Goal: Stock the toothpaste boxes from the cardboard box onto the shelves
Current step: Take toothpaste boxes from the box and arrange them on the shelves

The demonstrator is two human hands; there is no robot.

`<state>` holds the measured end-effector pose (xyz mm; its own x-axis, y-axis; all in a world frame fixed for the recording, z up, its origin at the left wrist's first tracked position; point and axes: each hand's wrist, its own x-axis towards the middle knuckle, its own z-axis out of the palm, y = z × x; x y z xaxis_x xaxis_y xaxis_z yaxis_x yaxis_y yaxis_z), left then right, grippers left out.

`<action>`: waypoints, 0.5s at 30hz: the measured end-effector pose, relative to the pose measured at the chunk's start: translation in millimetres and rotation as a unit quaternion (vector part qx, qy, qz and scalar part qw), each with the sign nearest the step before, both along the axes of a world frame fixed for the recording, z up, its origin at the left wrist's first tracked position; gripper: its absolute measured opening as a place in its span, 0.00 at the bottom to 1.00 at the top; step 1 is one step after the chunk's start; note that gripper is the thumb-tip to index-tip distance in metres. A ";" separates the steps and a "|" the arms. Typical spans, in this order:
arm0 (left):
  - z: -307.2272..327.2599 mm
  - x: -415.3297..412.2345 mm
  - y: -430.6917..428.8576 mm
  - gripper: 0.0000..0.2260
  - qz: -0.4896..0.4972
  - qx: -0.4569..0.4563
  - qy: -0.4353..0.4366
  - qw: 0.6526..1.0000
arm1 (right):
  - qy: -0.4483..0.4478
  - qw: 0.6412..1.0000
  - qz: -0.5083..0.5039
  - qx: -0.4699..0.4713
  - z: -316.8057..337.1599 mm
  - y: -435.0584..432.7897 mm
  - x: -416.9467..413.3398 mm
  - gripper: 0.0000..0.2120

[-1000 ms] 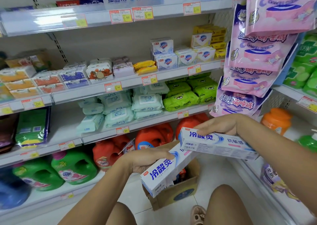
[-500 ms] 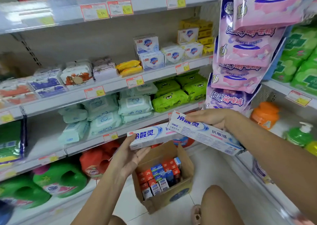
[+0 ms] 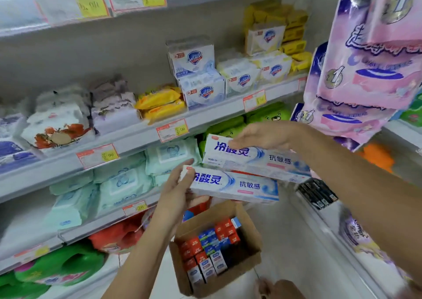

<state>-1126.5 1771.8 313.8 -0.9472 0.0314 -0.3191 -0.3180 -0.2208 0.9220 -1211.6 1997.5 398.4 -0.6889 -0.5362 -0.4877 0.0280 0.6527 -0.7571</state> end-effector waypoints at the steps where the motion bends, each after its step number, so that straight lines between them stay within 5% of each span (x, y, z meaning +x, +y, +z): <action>1: 6.8 -5.7 4.5 0.11 -0.010 -0.004 0.000 1.000 | -0.013 1.000 0.005 -0.004 5.0 -3.7 -3.8 0.17; 8: 81.1 -30.7 35.1 0.11 -0.003 0.031 -0.021 0.999 | 0.046 0.991 0.046 0.115 82.3 -8.1 -19.0 0.26; 12: 133.4 -39.4 50.4 0.16 -0.008 0.063 -0.069 0.996 | 0.072 0.983 0.055 0.157 134.2 -5.2 -20.1 0.16; 15: 174.4 -43.9 58.6 0.19 -0.047 0.080 -0.031 0.995 | 0.092 0.984 0.036 0.151 167.1 0.1 -20.7 0.19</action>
